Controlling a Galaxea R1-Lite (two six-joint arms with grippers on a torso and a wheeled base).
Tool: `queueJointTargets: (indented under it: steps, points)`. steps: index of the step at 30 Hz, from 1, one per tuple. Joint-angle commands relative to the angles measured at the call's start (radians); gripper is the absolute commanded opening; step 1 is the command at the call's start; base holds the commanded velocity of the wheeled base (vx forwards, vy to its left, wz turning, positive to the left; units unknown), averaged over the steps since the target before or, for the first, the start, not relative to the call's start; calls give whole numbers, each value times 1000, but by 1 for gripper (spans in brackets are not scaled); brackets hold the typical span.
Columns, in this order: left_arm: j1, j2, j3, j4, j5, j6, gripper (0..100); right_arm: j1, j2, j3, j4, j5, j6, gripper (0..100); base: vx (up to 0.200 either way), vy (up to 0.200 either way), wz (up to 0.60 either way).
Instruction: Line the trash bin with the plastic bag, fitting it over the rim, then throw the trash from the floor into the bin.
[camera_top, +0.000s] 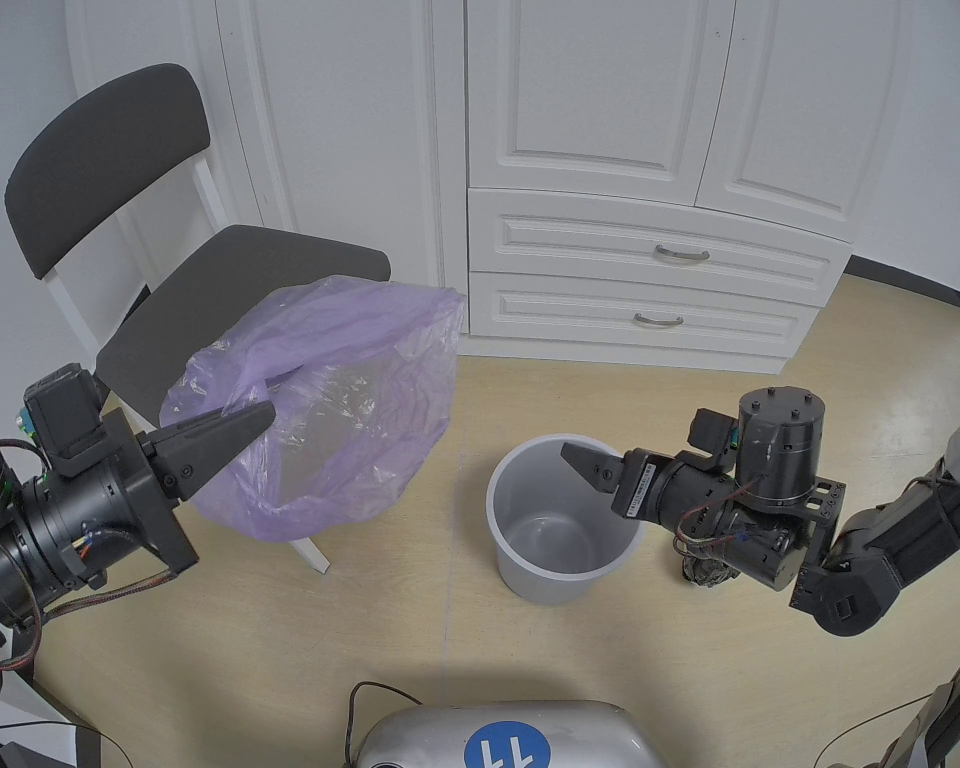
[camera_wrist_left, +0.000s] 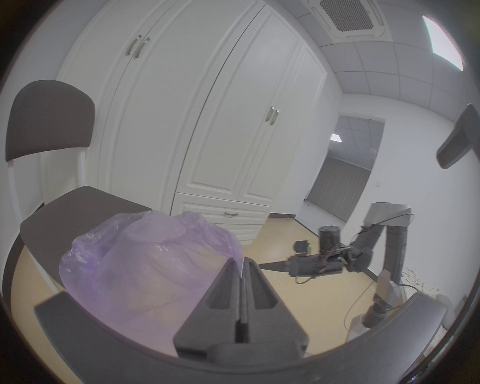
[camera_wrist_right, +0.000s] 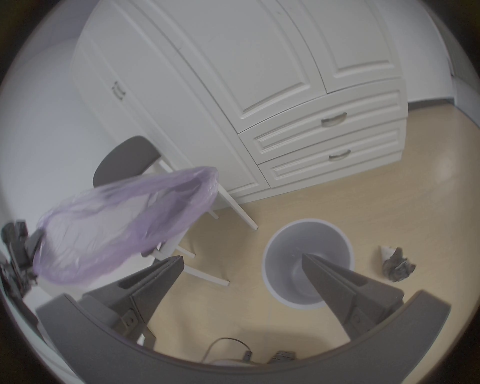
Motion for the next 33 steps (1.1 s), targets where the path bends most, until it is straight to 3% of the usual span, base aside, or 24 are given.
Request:
queueJointTargets:
  steps: [1,5,13,22,28,33]
  points:
    - [0,-73,24,8,-45,-1,0,-1,76,-75,-2,-2,87,100,0,0,0]
    - [0,-87,30,9,-91,-4,0,8,71,-90,-5,15,179,100,0,0,0]
    - [-1,-87,39,-2,-117,-4,0,24,73,-72,-4,55,231,100,0,0,0]
    - [-31,-98,27,-5,-114,-10,0,27,120,-58,-39,81,231,100,0,0,0]
    - [-31,-99,-13,-6,-113,-91,0,36,139,-36,-41,85,224,100,0,0,0]
    - [-29,-101,-22,-18,-108,-107,0,36,145,-21,-36,90,196,100,0,0,0]
